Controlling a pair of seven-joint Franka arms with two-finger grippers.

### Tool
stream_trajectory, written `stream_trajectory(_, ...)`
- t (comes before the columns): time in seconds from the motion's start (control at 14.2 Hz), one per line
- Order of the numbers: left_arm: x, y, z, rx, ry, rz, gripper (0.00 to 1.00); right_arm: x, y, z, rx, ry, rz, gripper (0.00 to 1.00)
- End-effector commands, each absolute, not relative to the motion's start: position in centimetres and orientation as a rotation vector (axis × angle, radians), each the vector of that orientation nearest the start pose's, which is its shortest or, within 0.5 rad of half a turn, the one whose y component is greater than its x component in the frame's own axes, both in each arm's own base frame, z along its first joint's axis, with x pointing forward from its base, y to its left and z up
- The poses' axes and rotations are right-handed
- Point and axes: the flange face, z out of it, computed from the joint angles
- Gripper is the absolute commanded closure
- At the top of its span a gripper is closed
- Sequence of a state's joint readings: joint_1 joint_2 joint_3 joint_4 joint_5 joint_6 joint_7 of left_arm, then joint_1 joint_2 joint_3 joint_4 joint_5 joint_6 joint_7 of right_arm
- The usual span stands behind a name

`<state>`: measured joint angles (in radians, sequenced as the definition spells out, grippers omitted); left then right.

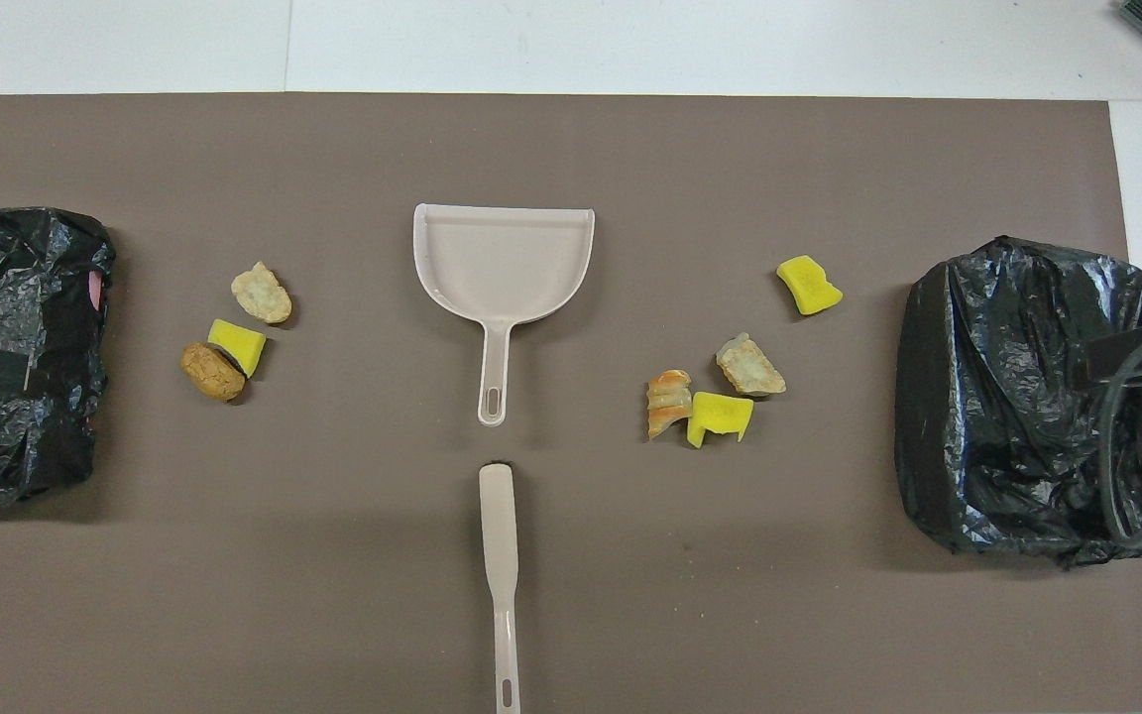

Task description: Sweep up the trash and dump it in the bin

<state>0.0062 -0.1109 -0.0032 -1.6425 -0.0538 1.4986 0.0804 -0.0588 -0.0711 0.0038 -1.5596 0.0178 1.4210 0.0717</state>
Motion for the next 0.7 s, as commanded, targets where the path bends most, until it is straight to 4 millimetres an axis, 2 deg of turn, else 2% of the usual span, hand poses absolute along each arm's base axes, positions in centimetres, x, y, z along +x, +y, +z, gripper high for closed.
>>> stream_trajectory(0.0,51.28,-0.75,65.0,-3.177,0.128,0.01,0.0,50.99,-3.17,65.57,-3.112,0.224,0.098,0.0)
stream_trajectory(0.63,51.11,-1.0,64.91,-3.178,0.145,0.01,0.0,51.04,-3.14,65.56,-3.109,0.225,0.098,0.0)
